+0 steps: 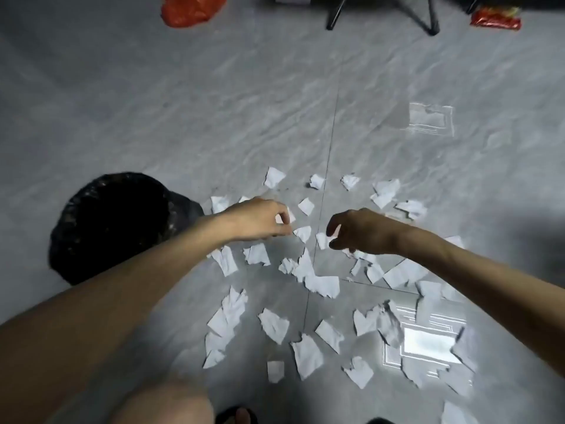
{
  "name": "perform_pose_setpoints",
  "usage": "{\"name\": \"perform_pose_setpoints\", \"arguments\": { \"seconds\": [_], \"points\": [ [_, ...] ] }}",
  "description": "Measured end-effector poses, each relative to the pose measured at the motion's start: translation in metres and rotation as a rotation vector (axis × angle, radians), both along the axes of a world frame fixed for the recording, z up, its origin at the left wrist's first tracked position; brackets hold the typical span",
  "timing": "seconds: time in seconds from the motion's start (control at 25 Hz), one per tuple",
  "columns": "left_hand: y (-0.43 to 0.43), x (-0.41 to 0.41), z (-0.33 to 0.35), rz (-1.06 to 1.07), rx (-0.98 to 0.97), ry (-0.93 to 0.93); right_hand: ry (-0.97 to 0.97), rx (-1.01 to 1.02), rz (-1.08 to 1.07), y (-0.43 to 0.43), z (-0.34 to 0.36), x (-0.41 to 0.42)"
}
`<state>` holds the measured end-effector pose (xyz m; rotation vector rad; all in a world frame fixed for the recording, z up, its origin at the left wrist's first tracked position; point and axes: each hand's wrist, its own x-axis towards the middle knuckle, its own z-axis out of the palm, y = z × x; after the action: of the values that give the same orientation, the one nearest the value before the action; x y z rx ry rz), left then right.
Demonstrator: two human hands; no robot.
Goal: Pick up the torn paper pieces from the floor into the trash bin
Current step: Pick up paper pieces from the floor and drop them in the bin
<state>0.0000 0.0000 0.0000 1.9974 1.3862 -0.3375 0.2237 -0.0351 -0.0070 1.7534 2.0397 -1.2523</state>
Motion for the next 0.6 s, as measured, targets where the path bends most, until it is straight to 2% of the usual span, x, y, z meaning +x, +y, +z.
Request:
{"name": "perform_pose_setpoints", "arguments": {
  "seconds": [0.16, 0.36, 0.44, 0.6],
  "points": [
    [-0.010, -0.026, -0.084, -0.031, -0.018, 0.068, -0.162, 0.078, 0.074, -0.008, -0.109, -0.011],
    [-0.068, -0.070, -0.149, 0.111, -0.032, -0.026, -0.302, 0.310, 0.111, -0.056, -0.204, -0.022],
    [-0.097, -0.084, -0.175, 0.058, -0.008, 0.060, -0.329, 0.399, 0.097, -0.072, -0.227, -0.024],
    [-0.125, -0.100, -0.217, -0.083, 0.164, 0.256, -0.291, 0.529, 0.065, -0.081, -0.247, -0.023]
  ]
}}
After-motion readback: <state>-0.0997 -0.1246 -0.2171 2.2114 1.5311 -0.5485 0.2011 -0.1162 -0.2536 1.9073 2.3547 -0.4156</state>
